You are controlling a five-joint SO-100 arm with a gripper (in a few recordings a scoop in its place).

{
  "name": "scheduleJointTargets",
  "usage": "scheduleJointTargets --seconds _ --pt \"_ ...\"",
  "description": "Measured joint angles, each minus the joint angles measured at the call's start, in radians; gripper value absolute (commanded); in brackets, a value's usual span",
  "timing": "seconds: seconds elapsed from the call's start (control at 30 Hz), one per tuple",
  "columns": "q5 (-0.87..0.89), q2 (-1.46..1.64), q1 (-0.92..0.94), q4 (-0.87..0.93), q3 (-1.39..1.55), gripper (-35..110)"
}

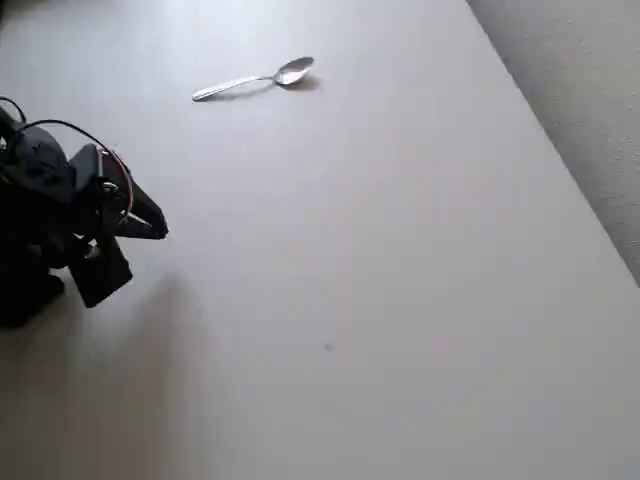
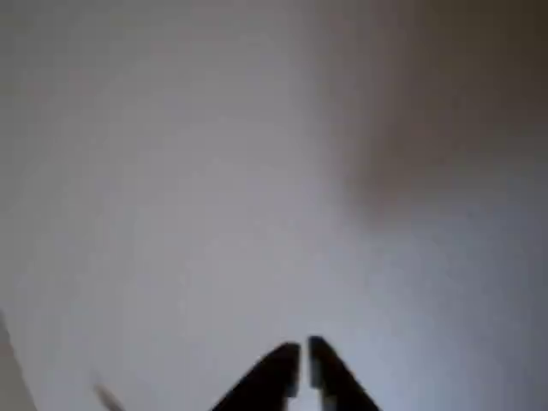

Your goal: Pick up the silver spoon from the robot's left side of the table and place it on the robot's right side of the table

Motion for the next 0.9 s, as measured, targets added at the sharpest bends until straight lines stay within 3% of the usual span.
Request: scheduleJointTargets --seconds 0.7,0.9 --pt "-0.003 0.0 0.0 -0.006 0.002 2" --pt "-0.043 -0.006 0.048 -0.081 0.002 1"
